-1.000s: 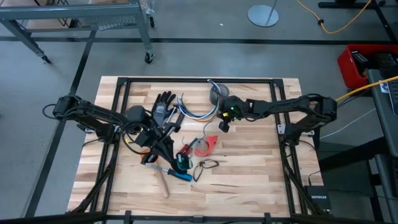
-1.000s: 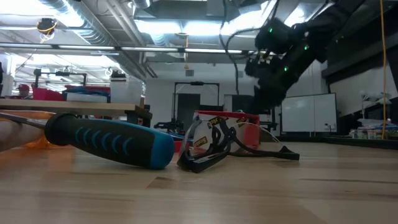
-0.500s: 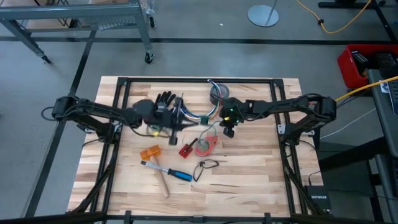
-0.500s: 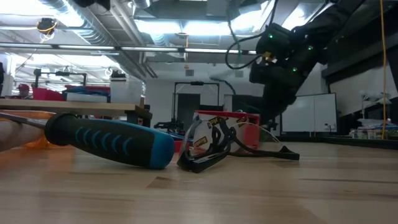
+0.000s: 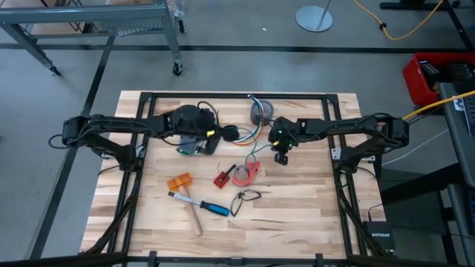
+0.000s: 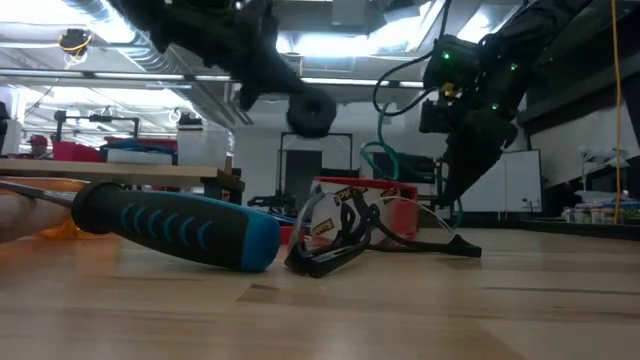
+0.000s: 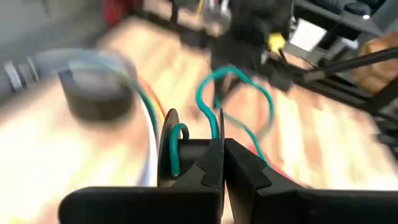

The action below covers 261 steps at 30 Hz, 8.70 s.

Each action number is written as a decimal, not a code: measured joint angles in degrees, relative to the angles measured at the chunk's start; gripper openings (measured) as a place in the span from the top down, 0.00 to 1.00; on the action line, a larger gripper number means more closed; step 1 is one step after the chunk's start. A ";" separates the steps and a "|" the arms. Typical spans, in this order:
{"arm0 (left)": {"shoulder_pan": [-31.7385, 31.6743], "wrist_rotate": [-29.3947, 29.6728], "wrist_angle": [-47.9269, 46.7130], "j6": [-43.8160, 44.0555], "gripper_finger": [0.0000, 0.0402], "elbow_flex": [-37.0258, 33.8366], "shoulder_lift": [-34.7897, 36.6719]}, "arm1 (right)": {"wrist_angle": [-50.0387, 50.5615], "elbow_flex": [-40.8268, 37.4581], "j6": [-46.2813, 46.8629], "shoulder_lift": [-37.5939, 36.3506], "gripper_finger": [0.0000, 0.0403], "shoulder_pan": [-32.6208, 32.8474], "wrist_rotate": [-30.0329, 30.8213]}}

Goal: Coil cords
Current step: Uncoil the green wire from the spool, then coil the wire onto the spool

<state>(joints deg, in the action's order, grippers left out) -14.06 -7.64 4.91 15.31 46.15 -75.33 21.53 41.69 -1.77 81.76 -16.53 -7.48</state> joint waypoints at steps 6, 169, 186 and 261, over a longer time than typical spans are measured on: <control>-2.28 -19.05 -5.60 15.70 1.00 0.00 0.00 | -3.74 0.00 -0.23 0.00 0.99 -0.02 11.01; 12.92 -21.68 20.19 -28.45 1.00 -0.02 6.60 | -12.16 -0.11 4.43 2.47 0.61 -22.86 2.13; 10.53 -21.53 18.03 -27.09 1.00 -0.02 5.82 | -39.81 -0.11 12.06 2.47 0.60 -15.67 -27.56; 10.62 -18.63 15.79 -24.17 1.00 -0.02 5.03 | -48.05 9.33 2.84 6.95 0.85 11.14 -11.13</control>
<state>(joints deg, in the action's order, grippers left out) -3.44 -26.27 20.70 -8.86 46.13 -70.30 -26.52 51.03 1.07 88.70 -5.40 -18.61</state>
